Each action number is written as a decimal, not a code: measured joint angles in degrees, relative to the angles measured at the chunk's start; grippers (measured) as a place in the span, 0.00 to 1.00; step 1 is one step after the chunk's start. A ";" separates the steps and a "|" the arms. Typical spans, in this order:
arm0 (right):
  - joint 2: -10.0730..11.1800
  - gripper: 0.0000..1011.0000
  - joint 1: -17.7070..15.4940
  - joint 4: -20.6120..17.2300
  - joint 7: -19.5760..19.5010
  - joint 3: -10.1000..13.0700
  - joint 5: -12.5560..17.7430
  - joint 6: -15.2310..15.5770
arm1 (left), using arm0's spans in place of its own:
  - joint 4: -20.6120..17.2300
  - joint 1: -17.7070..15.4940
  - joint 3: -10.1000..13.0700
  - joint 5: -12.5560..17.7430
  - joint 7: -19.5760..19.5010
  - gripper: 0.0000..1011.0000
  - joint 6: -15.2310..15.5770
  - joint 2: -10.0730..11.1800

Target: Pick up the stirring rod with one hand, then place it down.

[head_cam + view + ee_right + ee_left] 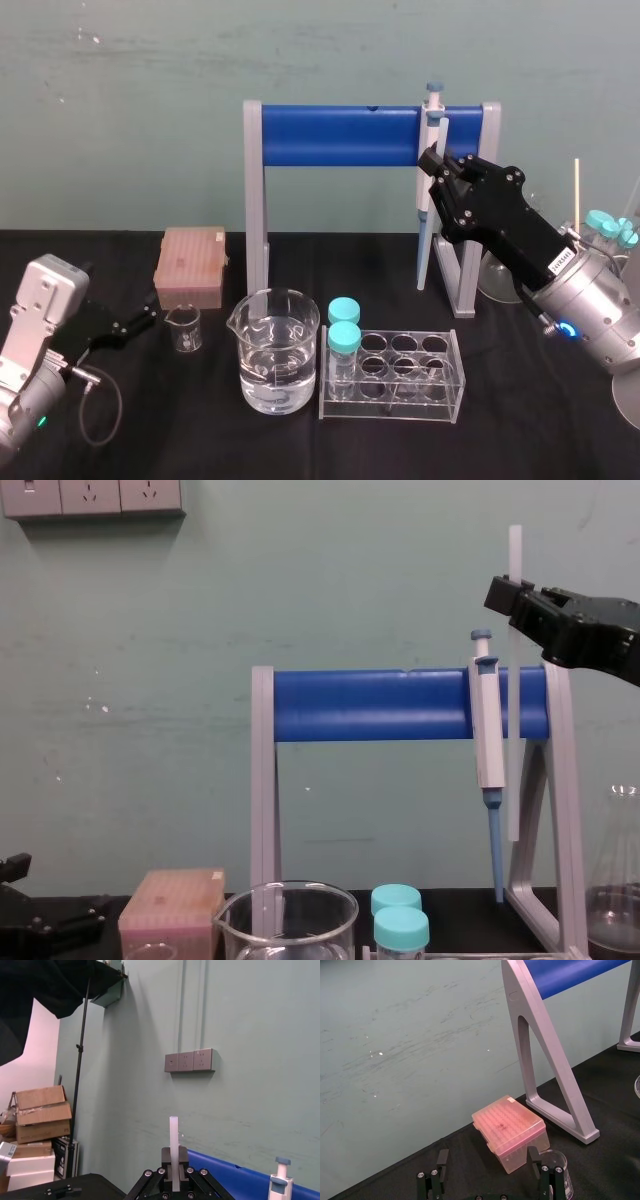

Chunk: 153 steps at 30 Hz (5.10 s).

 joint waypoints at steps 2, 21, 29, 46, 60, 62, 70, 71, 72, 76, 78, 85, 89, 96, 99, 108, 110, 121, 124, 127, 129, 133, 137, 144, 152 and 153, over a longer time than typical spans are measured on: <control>-0.01 0.07 0.00 0.04 0.01 -0.01 0.03 0.00 | 0.00 0.00 0.00 0.00 0.00 0.99 0.00 0.00; -0.06 0.07 0.18 0.47 0.23 -0.32 0.35 0.13 | 0.00 0.00 0.00 0.00 0.00 0.99 0.00 0.00; -0.13 0.07 0.12 0.64 0.23 -0.32 0.35 0.08 | 0.00 0.00 0.00 0.00 0.00 0.99 0.00 0.00; -0.22 0.07 0.46 1.36 0.40 -0.65 0.27 0.00 | 0.00 0.00 0.00 0.00 0.00 0.99 0.00 0.00; 1.30 0.07 -1.10 1.92 2.80 -2.15 0.55 0.62 | 0.00 0.00 0.00 0.00 0.00 0.99 0.00 0.00; 1.58 0.07 -1.55 1.96 3.11 -2.36 0.57 0.70 | 0.00 0.00 0.00 0.00 0.00 0.99 0.00 0.00; 2.16 0.07 -3.22 2.80 3.52 -3.00 0.89 0.53 | 0.00 0.00 0.00 0.00 0.00 0.99 0.00 0.00; 2.12 0.07 -3.32 3.12 3.52 -3.08 0.84 0.36 | 0.00 0.00 0.00 0.00 0.00 0.99 0.00 0.00; 2.07 0.07 -3.34 3.39 3.52 -3.13 0.78 0.26 | 0.00 0.00 0.00 0.00 0.00 0.99 0.00 0.00; 1.64 0.07 -3.17 4.70 3.59 -3.32 0.65 -0.32 | 0.00 0.00 0.00 0.00 0.00 0.99 0.00 0.00; 1.41 0.07 -2.95 5.25 3.73 -3.40 0.58 -0.67 | 0.00 0.00 0.00 0.00 0.00 0.99 0.00 0.00; 0.05 0.07 -1.48 8.59 4.39 -4.22 -0.15 -2.10 | 0.00 0.00 0.00 0.00 0.00 0.99 0.00 0.00; -0.47 0.07 -0.98 10.04 4.39 -4.65 -0.93 -2.36 | 0.00 0.00 0.00 0.00 0.00 0.99 0.00 0.00; -1.54 0.07 -0.23 13.05 3.91 -5.30 -2.05 -2.15 | 0.00 0.00 0.00 0.00 0.00 0.99 0.00 0.00; -1.89 0.07 -0.06 13.92 3.60 -5.49 -2.40 -1.68 | 0.00 0.00 0.00 0.00 0.00 0.99 0.00 0.00; -2.47 0.07 0.01 15.46 2.81 -5.74 -2.85 -0.03 | 0.00 0.00 0.00 0.00 0.00 0.99 0.00 0.00; -2.53 0.07 -0.02 15.59 2.70 -5.77 -2.99 0.14 | 0.00 0.00 0.00 0.00 0.00 0.99 0.00 0.00; -2.67 0.07 -0.19 15.87 1.52 -5.71 -4.15 0.72 | 0.00 0.00 0.00 0.00 0.00 0.99 0.00 0.00; -2.66 0.07 -0.20 15.85 1.51 -5.69 -4.15 0.73 | 0.00 0.00 0.00 0.00 0.00 0.99 0.00 0.00; -2.65 0.07 -0.20 15.82 1.53 -5.67 -4.11 0.73 | 0.00 0.00 0.00 0.00 0.00 0.99 0.00 0.00; -2.64 0.07 -0.19 15.80 1.55 -5.66 -4.08 0.73 | 0.00 0.00 0.00 0.00 0.00 0.99 0.00 0.00; -2.63 0.10 -0.18 15.78 1.56 -5.64 -4.04 0.73 | 0.00 0.00 0.00 0.00 0.00 0.99 0.00 0.00; -2.61 0.21 -0.18 15.76 1.60 -5.62 -4.01 0.73 | 0.00 0.00 0.00 0.00 0.00 0.99 0.00 0.00; -2.60 0.41 -0.18 15.73 1.69 -5.62 -3.95 0.71 | 0.00 0.00 0.00 0.00 0.00 0.99 0.00 0.00; -2.60 0.66 -0.18 15.73 1.73 -5.62 -3.90 0.66 | 0.00 0.00 0.00 0.00 0.00 0.99 0.00 0.00; -2.60 0.72 -0.18 15.72 1.74 -5.62 -3.89 0.65 | 0.00 0.00 0.00 0.00 0.00 0.99 0.00 0.00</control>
